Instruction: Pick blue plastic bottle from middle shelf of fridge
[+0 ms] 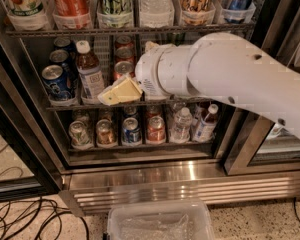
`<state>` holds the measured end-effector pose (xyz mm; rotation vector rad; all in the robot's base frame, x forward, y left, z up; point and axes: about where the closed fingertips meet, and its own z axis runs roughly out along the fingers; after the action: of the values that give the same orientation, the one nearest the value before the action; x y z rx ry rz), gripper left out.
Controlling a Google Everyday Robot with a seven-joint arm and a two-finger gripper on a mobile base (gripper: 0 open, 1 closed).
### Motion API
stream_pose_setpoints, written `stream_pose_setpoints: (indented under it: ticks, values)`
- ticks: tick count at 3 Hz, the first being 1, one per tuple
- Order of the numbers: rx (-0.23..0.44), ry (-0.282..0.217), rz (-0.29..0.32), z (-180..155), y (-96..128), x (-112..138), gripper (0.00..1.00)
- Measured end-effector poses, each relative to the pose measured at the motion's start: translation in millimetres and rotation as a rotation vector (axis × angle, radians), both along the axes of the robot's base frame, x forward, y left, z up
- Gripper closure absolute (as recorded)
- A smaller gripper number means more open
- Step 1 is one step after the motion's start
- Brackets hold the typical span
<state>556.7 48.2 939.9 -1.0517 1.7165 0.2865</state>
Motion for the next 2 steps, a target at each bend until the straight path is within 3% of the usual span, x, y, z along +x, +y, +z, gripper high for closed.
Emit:
stream_pose_setpoints:
  ticks: [2]
  values:
    - [0.02,-0.028,-0.011,-4.4,11.6,2.0,0.0]
